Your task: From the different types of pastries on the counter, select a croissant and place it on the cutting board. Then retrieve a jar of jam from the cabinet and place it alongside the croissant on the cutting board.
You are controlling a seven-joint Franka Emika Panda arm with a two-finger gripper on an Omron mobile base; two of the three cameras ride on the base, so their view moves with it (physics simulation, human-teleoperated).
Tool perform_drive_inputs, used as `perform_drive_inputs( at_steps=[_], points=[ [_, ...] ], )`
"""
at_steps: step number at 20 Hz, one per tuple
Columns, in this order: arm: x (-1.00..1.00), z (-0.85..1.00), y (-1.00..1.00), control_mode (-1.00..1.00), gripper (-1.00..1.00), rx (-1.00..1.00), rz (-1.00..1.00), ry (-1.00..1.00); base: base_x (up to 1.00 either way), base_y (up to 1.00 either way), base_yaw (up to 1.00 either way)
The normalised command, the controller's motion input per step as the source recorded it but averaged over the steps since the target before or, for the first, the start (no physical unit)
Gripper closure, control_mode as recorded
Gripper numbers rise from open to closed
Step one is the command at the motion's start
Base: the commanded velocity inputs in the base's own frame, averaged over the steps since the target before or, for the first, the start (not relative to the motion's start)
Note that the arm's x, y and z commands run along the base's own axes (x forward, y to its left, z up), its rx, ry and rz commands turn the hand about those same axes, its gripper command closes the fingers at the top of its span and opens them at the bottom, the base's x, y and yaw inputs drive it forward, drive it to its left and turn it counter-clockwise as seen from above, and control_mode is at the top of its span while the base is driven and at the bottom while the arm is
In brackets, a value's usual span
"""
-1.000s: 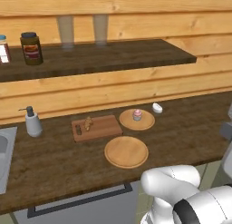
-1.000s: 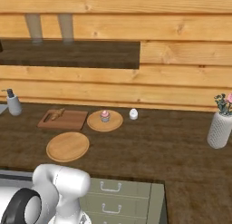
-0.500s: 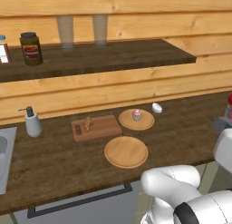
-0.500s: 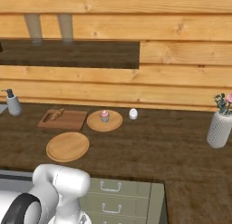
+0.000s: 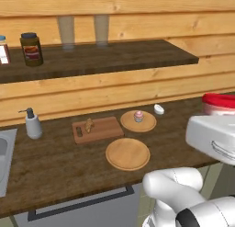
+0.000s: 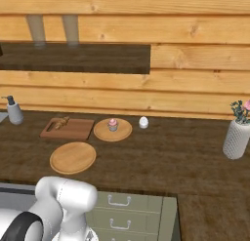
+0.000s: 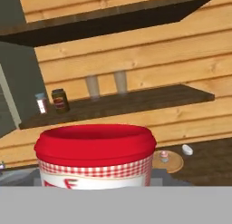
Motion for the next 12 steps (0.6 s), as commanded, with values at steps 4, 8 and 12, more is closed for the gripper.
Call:
perform_drive_inputs(
  at_steps=[4, 8, 12],
  points=[
    [0.78, -0.99, 0.0, -1.0, 1.0, -0.04, 0.0, -0.16, 0.0, 0.0, 0.0],
    [0.89, -0.62, 0.0, -1.0, 1.0, 0.03, 0.03, -0.26, 0.0, 0.0, 0.0],
    [1.0, -0.62, 0.0, -1.0, 1.0, 0.03, 0.05, -0.27, 0.0, 0.0, 0.0]
  ],
)
